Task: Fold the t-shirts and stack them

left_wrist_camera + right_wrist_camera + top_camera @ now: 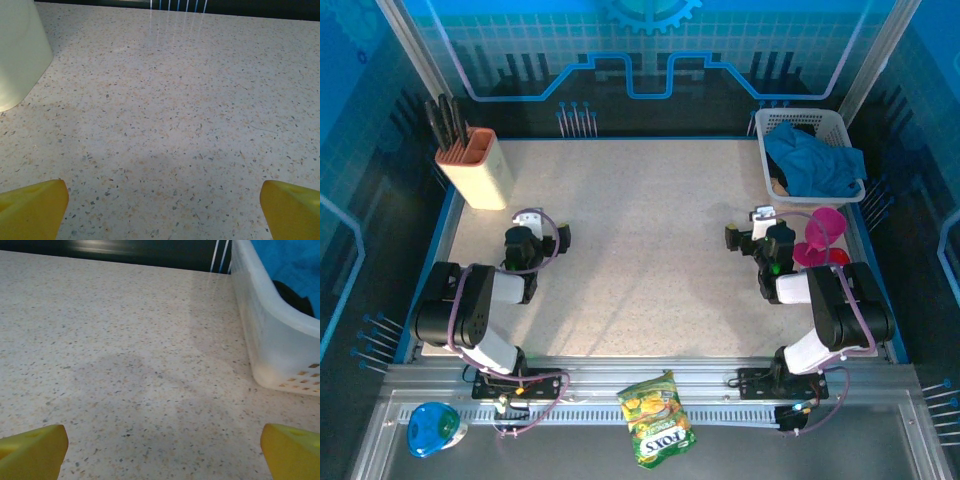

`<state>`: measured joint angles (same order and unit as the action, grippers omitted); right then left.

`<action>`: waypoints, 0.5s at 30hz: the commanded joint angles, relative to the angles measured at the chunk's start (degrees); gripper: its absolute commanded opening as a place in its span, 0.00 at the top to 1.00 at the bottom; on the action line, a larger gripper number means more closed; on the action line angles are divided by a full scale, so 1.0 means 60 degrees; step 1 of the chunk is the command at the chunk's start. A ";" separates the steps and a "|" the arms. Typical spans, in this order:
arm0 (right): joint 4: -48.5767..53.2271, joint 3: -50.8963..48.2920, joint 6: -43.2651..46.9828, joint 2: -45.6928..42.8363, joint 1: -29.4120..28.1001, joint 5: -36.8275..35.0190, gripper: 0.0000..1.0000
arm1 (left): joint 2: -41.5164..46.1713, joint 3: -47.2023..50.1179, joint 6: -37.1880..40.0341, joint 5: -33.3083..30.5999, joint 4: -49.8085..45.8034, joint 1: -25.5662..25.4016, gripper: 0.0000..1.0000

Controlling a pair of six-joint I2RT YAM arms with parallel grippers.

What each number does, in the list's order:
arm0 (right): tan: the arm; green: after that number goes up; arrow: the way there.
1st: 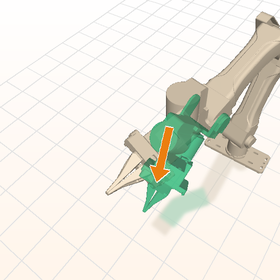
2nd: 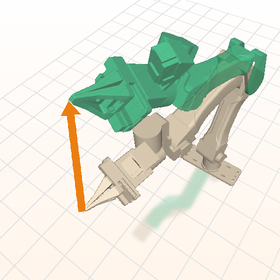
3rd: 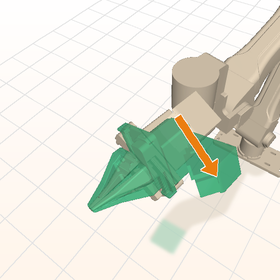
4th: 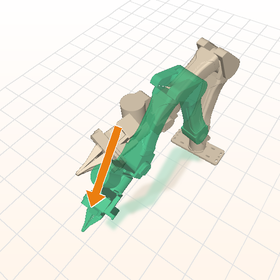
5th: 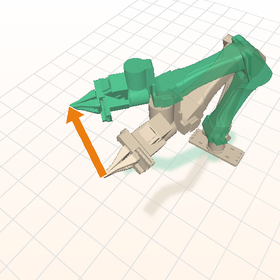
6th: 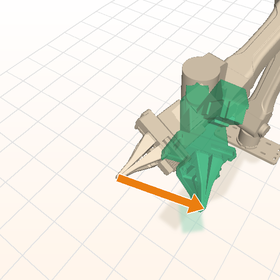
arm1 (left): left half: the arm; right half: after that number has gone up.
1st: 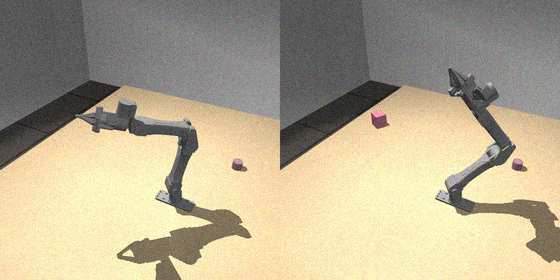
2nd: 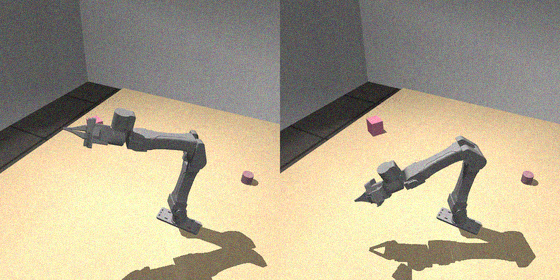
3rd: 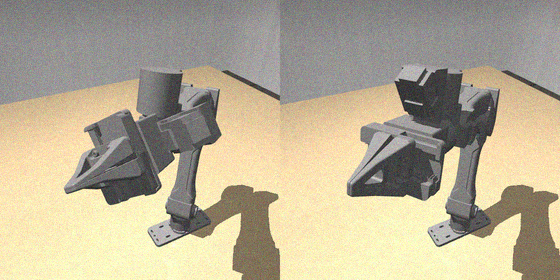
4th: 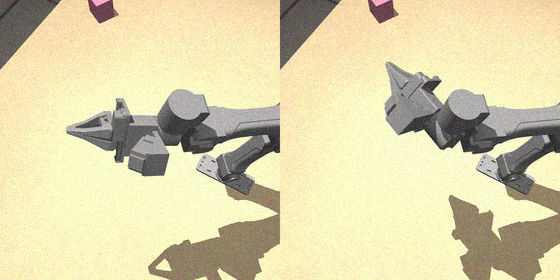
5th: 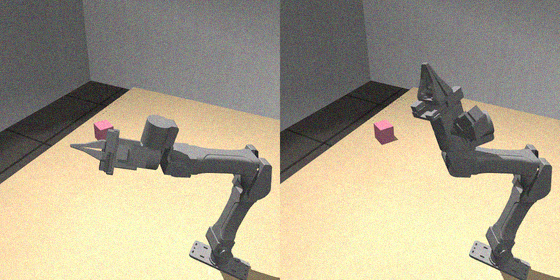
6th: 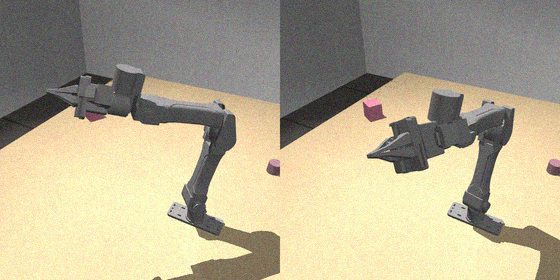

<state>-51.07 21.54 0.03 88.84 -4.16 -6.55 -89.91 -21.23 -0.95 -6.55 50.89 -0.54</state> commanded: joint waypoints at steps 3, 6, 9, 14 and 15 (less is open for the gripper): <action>0.0001 0.0219 0.0158 -0.0070 0.0035 0.0474 0.00 | 0.0168 -0.0145 0.0127 0.0136 0.0250 -0.0013 0.01; 0.0058 0.0263 0.0122 -0.0070 0.0105 0.0657 0.00 | 0.0175 -0.0152 0.0128 0.0132 0.0240 -0.0013 0.01; 0.0046 0.0238 0.0070 -0.0081 0.0223 0.0862 0.00 | 0.0175 -0.0153 0.0129 0.0138 0.0252 -0.0013 0.01; 0.1608 0.0322 0.0201 -0.1979 -0.0135 -0.0163 0.00 | 0.1317 0.0155 -0.0103 -0.0929 -0.0117 -0.0059 0.01; 0.2210 0.0531 0.0063 -0.2410 -0.0199 -0.0600 0.00 | 0.1926 0.0086 -0.0154 -0.1364 -0.0792 -0.0139 0.01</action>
<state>-44.56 22.00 0.30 82.04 -4.19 -4.71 -86.30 -20.80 -1.21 -9.26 49.23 -0.64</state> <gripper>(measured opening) 0.997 0.992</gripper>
